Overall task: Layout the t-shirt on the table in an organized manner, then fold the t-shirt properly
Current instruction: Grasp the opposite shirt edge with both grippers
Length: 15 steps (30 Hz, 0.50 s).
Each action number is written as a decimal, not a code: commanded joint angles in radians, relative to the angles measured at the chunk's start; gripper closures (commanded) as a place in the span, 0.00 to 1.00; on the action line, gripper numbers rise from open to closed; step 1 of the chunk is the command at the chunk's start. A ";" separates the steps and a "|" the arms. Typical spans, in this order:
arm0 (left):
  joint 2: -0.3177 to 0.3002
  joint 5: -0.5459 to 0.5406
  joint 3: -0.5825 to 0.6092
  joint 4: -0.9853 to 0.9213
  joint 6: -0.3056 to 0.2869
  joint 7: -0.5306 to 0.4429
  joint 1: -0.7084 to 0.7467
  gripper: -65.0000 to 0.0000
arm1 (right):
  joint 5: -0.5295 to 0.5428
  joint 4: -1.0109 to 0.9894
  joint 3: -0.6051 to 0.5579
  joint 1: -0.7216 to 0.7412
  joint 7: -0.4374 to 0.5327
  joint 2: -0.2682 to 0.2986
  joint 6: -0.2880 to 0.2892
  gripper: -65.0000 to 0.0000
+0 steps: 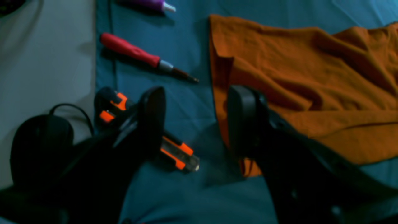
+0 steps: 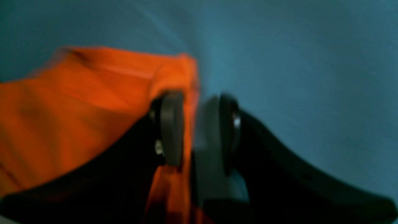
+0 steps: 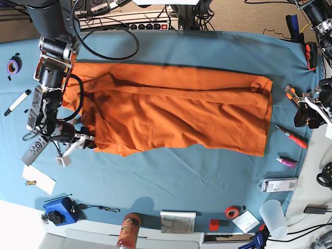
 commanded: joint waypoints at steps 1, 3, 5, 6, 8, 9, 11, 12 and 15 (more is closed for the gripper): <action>-0.007 -0.008 -0.008 0.015 -0.003 -0.042 -0.011 0.49 | 0.015 0.014 0.002 0.024 -0.007 0.008 0.011 0.69; 0.024 -0.008 -0.008 0.015 -0.004 -0.070 -0.011 0.49 | 0.016 0.014 0.002 0.019 -0.014 -0.003 0.023 0.69; 0.061 -0.007 0.006 0.015 -0.035 -0.095 -0.011 0.49 | 0.016 0.014 0.002 0.017 -0.018 -0.011 0.022 0.69; 0.072 -0.006 0.028 0.015 -0.044 -0.100 -0.011 0.49 | 0.016 0.014 0.002 0.017 -0.020 -0.012 0.022 0.69; 0.081 0.010 0.103 0.015 -0.045 -0.118 -0.014 0.49 | 0.016 0.014 0.002 0.018 -0.022 -0.010 0.022 0.69; 0.081 0.058 0.151 0.015 -0.044 -0.154 -0.020 0.49 | 0.016 0.014 0.002 0.018 -0.025 -0.009 0.022 0.69; 0.081 0.212 0.246 0.010 0.021 -0.229 -0.056 0.49 | 0.016 0.014 0.002 0.018 -0.038 -0.008 0.022 0.69; 0.081 0.277 0.286 0.001 0.064 -0.247 -0.087 0.49 | 0.016 0.014 0.002 0.018 -0.046 -0.008 0.022 0.69; 0.081 0.380 0.377 -0.052 0.110 -0.239 -0.200 0.49 | 0.016 0.014 0.002 0.017 -0.066 -0.009 0.022 0.69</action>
